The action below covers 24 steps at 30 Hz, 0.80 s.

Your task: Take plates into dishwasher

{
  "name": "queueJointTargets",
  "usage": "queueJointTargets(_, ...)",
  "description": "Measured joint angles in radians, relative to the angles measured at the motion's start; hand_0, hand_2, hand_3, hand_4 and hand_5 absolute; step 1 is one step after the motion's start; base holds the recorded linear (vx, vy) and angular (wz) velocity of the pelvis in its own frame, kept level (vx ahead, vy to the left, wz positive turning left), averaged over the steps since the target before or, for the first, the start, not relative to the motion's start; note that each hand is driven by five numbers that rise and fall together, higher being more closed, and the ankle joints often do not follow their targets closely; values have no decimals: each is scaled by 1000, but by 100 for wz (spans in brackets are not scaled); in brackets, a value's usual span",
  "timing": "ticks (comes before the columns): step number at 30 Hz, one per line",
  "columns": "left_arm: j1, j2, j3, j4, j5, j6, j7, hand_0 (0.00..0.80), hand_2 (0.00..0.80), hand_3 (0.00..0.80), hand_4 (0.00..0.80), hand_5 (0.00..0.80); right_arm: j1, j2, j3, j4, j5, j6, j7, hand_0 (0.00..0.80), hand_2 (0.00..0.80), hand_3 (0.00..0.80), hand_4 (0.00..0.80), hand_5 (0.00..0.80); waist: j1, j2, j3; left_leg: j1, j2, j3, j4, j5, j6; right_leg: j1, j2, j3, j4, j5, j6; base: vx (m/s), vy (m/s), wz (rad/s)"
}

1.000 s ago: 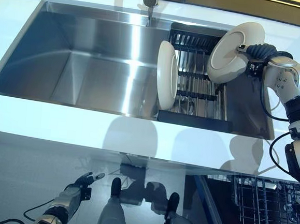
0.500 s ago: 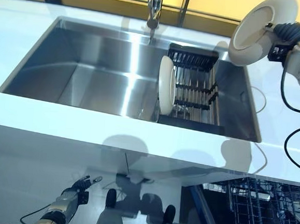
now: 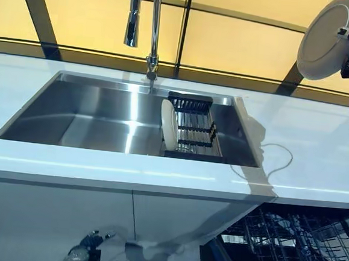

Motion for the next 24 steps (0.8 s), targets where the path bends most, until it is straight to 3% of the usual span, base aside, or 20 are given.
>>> queueJointTargets(8, 82, 59, -6, -153, 10, -3, -16, 0, 0, 0, 0, 0, 82, -108, -3, -11, -108, -37, 111, 800, 800, 800, 800, 800, -6, 13, -4, 21, -6, 29, 0, -5, 1, -2, -2, 35, 0, 6, 7, -15, 22, -11)
queueJointTargets(11, 86, 62, -6, -171, 11, -2, -44, 0, 0, 0, 0, 0, 116, -124, -3, -31, -134, -46, 157, 800, 800, 800, 800, 800, -30, 27, -3, 33, -6, 50, 0, -10, 0, -4, -1, 55, 0, 8, 8, 11, -7, -18)
queueJointTargets(13, 80, 50, -5, -143, 29, -16, -59, 0, 0, 0, 0, 0, 140, -148, -8, -47, -134, -48, 180, 800, 800, 800, 800, 800, -39, 32, -5, 40, -4, 66, 0, -15, -1, -8, 1, 70, 0, 8, 8, 18, -54, -24)
queueJointTargets(16, 46, 12, -6, 46, 87, -86, -50, 0, 0, 0, 0, 0, 289, -171, -129, -105, -134, -78, 219, 800, 800, 800, 800, 800, -87, 25, -5, 50, 4, 102, 0, -22, -6, -18, 13, 107, 0, 12, 4, 2, -66, -33)
queueJointTargets(24, 38, -1, 2, 59, 129, -133, -43, 0, 0, 0, 0, 0, 581, -254, -335, -116, -164, -98, 333, 800, 800, 800, 800, 800, -170, 20, -1, 83, 12, 143, -1, -49, -17, -37, 30, 178, 0, 17, 3, -22, -18, -29)
